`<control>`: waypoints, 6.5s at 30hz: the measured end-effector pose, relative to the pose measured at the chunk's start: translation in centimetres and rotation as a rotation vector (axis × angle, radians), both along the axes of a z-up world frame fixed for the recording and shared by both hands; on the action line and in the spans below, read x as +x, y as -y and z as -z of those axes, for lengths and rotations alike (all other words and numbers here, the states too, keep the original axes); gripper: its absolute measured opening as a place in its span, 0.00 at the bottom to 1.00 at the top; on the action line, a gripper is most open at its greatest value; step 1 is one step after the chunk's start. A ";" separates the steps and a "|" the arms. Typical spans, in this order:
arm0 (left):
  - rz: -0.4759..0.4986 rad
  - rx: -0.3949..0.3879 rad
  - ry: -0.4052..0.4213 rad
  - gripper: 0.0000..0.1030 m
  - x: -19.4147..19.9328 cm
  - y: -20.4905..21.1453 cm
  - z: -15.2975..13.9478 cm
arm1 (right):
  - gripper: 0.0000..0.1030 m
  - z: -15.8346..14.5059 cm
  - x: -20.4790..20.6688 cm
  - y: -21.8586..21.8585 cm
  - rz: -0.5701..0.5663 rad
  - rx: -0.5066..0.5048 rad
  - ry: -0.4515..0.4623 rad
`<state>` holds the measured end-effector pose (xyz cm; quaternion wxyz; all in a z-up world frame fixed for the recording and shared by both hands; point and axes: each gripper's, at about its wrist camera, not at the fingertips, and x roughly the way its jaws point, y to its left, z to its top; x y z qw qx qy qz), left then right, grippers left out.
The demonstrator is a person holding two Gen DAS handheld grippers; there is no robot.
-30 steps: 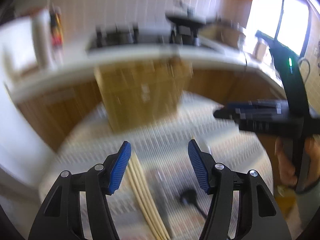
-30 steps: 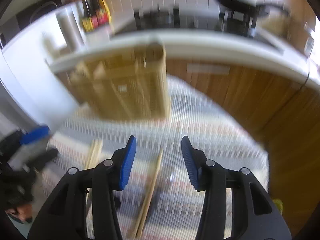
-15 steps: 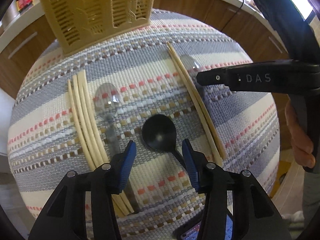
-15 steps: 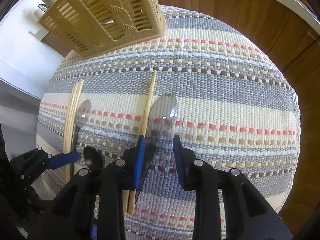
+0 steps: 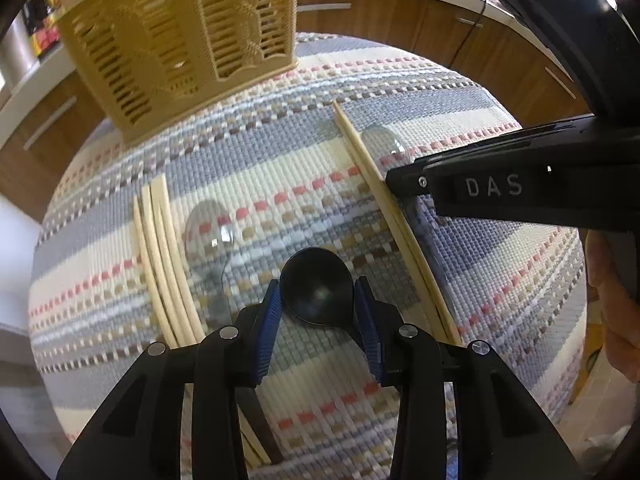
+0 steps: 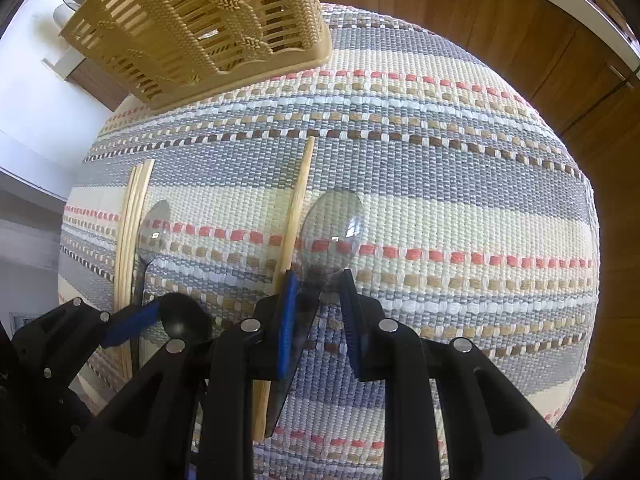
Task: Organize utensils
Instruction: 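Grasp the black plastic spoon with the left tool while the right tool grasps a clear spoon, then lift the black spoon with the left tool while the right tool lifts the clear spoon toward the basket, then lower both spoons into the tan basket and open both tools, then move both open tools down to the chopsticks on the cloth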
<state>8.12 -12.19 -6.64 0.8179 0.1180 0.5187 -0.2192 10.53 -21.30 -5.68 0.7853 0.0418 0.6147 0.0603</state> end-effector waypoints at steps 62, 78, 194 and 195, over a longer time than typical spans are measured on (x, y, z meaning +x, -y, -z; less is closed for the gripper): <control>-0.007 -0.028 0.157 0.33 -2.8 0.3 -3.9 | 0.10 -4.6 -4.8 3.1 -0.178 0.047 0.190; -0.038 -0.123 0.347 0.33 -4.4 -1.4 -10.3 | 0.10 -10.2 -6.7 2.3 -0.218 0.161 0.446; -0.242 -0.035 0.039 0.32 4.6 -12.0 0.1 | 0.30 -3.5 -0.3 -1.5 -0.031 0.134 0.184; -0.240 -0.024 0.044 0.33 4.5 -11.8 0.1 | 0.30 -3.4 -0.3 -1.4 -0.031 0.134 0.182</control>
